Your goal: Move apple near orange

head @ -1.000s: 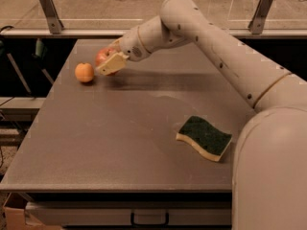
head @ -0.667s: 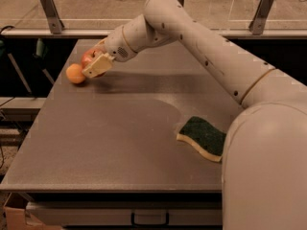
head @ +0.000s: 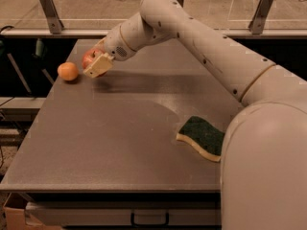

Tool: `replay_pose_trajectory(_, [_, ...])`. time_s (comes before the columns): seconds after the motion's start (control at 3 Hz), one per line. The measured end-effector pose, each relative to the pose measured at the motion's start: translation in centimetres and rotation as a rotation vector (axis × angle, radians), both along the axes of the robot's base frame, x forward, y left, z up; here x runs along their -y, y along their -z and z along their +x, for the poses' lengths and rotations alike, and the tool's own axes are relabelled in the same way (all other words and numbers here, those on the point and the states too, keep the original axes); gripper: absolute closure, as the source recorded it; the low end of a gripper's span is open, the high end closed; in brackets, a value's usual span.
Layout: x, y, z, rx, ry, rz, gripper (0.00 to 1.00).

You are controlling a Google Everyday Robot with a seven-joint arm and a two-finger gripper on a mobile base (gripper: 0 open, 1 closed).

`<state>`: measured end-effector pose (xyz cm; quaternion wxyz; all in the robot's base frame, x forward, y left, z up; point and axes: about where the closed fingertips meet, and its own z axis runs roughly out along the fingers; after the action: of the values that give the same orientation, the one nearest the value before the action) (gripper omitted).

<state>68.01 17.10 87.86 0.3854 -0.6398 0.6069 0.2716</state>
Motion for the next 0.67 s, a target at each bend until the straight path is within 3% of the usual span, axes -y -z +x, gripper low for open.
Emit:
replay_pose_trajectory(0.33, [0.0, 0.0, 0.0, 0.001, 0.000, -0.001, 1.00])
replay_pose_trajectory(0.67, [-1.1, 0.9, 0.4, -0.009, -0.014, -0.018, 0.84])
